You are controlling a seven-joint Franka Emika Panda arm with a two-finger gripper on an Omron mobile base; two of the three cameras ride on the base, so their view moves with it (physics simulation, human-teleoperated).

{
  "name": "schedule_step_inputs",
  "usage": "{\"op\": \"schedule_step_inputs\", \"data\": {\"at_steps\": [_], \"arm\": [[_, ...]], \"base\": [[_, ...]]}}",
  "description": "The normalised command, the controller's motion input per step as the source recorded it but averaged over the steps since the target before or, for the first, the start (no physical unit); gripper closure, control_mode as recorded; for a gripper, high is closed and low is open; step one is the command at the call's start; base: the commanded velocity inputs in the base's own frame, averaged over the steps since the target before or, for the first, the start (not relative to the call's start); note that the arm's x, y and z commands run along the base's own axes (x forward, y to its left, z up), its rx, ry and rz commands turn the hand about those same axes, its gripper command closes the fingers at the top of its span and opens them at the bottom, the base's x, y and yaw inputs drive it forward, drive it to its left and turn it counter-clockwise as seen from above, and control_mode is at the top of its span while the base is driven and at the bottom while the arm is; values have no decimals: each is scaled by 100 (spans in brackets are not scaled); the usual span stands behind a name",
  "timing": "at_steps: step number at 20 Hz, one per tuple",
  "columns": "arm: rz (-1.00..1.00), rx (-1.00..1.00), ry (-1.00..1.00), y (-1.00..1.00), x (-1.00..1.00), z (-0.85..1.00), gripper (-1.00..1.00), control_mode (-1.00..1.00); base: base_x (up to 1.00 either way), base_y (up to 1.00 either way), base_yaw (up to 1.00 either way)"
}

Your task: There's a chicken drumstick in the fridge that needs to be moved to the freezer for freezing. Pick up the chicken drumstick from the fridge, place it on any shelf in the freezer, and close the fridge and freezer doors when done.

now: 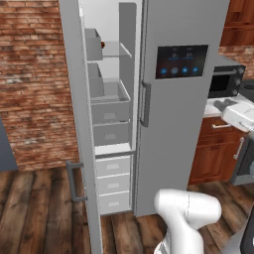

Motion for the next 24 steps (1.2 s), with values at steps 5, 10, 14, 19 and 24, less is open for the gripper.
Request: {"op": "schedule_step_inputs", "data": {"at_steps": [5,10,14,19,24], "arm": [[-9,1,1,99,-70,0,-100,-100],[-22,-1,0,100,-25,-7,-100,-100],[-29,-3,0,100,-6,-13,-100,-100],[-34,-7,-9,100,28,-29,-100,-100],[-37,-8,-15,100,15,-48,-100,-100]], "base": [[0,0,0],[0,0,0],[0,0,0],[0,0,0],[0,0,0]]}}
